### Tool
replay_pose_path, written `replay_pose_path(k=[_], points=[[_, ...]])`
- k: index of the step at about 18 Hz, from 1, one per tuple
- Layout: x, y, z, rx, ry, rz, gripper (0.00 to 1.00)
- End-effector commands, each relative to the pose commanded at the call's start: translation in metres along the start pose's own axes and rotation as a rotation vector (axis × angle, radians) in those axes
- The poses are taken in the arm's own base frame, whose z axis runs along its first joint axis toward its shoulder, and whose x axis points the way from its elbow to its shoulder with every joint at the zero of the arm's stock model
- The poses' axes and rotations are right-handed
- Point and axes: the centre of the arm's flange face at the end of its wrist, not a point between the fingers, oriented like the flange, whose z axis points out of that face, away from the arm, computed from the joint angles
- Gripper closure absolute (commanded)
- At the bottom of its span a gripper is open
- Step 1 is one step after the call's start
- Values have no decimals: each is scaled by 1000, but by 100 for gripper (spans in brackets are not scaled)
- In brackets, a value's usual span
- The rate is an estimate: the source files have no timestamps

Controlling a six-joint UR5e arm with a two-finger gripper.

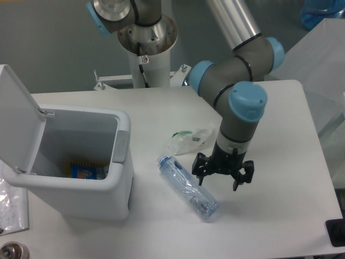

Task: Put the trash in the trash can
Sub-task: 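Move the open gripper down over the clear plastic bottle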

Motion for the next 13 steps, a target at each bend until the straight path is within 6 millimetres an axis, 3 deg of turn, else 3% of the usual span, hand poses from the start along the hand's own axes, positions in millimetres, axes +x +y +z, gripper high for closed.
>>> replay_pose_path(k=[3,6,13], points=[[0,-6,21,-44,-44,-102,0],[8,-7,36,-79,-71,-91,0],[16,-3,56,-113,-62,-98,0]])
